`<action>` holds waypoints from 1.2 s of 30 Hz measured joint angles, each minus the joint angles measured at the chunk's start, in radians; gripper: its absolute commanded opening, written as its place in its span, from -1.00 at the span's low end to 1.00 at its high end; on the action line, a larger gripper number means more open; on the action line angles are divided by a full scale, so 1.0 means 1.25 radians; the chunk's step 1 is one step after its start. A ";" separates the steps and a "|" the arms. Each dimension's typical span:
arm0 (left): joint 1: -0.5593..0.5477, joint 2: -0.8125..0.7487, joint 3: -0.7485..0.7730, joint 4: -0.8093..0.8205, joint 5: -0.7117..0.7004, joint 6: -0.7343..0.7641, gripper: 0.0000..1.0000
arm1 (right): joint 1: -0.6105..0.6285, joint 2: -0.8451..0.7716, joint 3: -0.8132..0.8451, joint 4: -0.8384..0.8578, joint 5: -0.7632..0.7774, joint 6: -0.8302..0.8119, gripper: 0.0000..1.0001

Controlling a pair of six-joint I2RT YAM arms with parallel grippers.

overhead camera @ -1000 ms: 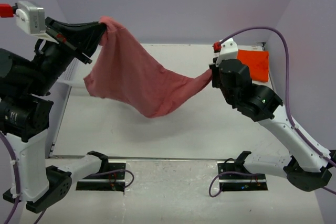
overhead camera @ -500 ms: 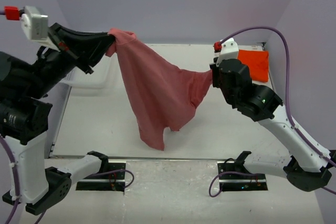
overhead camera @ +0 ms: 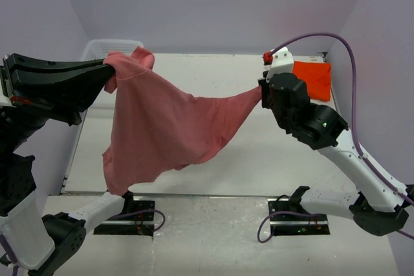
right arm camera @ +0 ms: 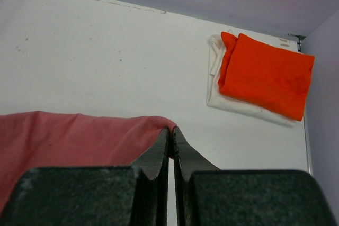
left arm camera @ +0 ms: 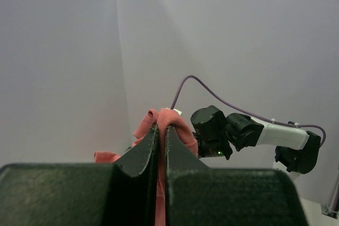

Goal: Fold and stack the t-shirts
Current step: Flatten out the tshirt

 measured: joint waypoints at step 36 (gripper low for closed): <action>0.022 0.634 -0.265 0.063 -0.384 0.180 -1.00 | -0.072 0.107 -0.032 0.014 0.081 0.006 -1.00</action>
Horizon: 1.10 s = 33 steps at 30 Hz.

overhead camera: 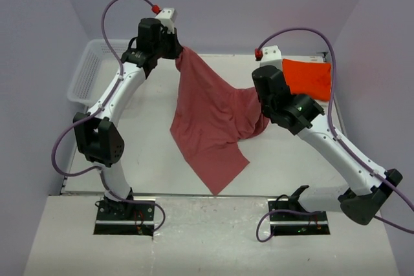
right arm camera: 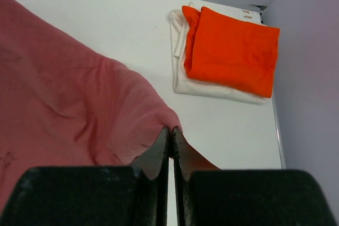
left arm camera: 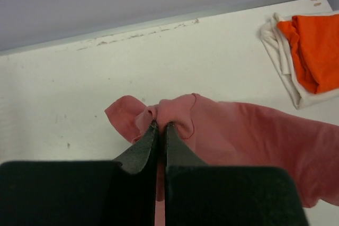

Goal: Fold and stack the t-shirts
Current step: Flatten out the tshirt

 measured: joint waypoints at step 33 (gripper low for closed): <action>-0.828 -0.322 -0.669 -0.058 -0.473 -0.365 -0.28 | -0.009 -0.013 -0.060 0.025 -0.099 0.038 -1.00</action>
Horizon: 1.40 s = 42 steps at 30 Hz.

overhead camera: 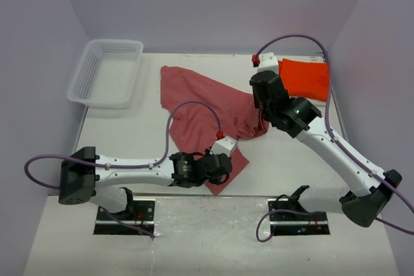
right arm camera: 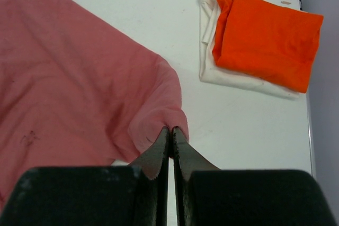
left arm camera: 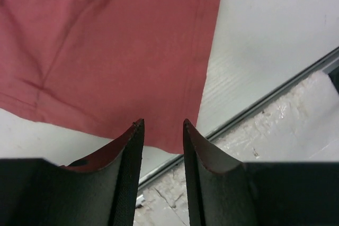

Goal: Fold and stack the t-shirts
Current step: Flatten out the tshirt

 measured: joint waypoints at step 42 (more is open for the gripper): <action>-0.145 0.231 -0.009 -0.020 -0.034 -0.135 -0.30 | 0.000 -0.059 -0.055 -0.001 -0.042 0.021 -1.00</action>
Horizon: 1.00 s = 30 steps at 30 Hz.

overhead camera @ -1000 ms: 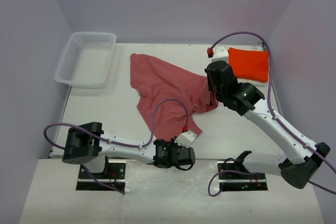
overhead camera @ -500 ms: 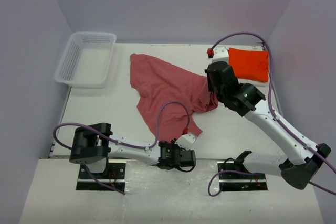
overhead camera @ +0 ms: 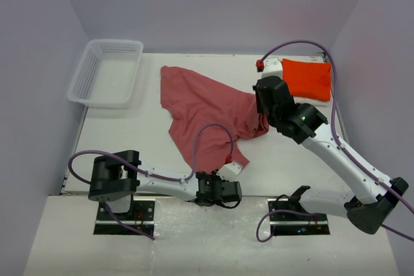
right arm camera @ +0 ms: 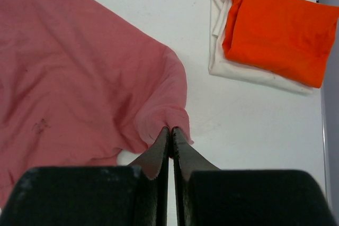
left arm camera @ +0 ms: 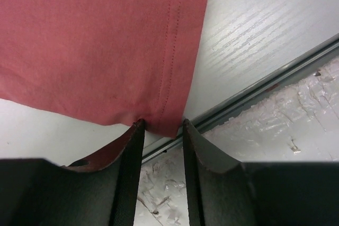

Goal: Fold and stack the t-shirts
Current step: Flatten out the tshirt

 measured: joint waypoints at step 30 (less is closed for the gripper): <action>0.022 -0.207 0.175 -0.332 -0.273 -0.077 -1.00 | 0.001 0.021 0.066 -0.013 -0.001 -0.023 -1.00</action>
